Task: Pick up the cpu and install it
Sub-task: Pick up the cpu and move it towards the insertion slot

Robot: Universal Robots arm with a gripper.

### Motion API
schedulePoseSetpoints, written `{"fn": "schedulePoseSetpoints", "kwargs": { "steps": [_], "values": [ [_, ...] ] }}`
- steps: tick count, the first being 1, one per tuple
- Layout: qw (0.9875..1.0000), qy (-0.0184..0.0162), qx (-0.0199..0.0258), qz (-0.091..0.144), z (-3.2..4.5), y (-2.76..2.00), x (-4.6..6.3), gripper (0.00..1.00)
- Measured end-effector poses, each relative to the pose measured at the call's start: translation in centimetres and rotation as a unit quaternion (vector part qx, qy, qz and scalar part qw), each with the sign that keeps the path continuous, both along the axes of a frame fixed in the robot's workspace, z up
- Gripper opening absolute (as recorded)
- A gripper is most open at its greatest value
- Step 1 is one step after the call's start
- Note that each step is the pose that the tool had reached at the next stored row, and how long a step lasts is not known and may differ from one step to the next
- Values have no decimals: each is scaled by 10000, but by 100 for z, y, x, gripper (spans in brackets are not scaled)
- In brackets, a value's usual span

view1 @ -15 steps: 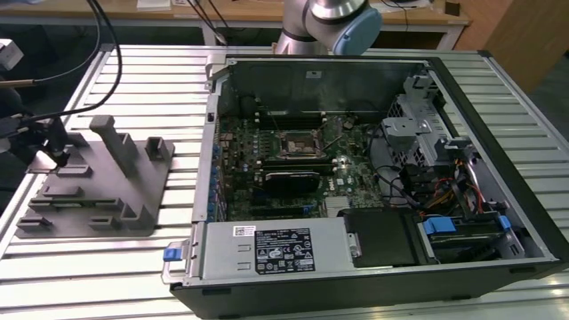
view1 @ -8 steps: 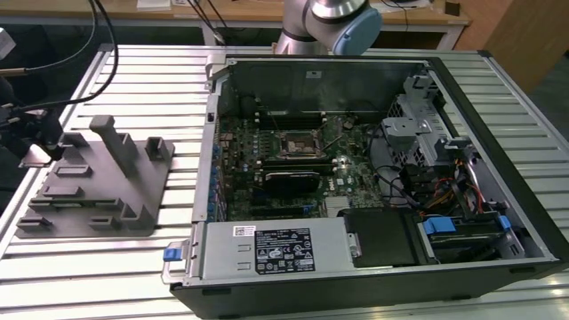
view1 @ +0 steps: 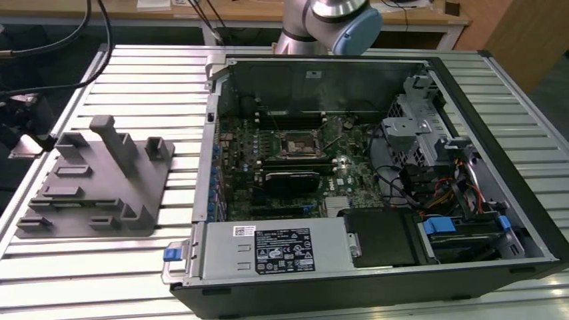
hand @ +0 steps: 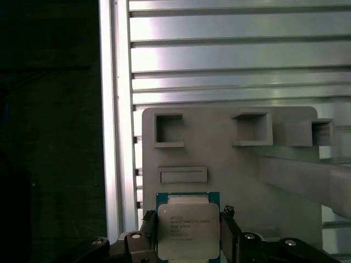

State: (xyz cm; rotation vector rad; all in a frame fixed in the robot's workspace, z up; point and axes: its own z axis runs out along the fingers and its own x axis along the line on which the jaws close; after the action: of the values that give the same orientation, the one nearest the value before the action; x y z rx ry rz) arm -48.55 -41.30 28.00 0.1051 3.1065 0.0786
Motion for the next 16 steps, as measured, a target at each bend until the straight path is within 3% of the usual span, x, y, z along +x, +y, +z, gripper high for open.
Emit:
{"fn": "schedulePoseSetpoints", "kwargs": {
  "steps": [16],
  "values": [
    [10000,0,0,0,419,0,0,55]
  ]
}}
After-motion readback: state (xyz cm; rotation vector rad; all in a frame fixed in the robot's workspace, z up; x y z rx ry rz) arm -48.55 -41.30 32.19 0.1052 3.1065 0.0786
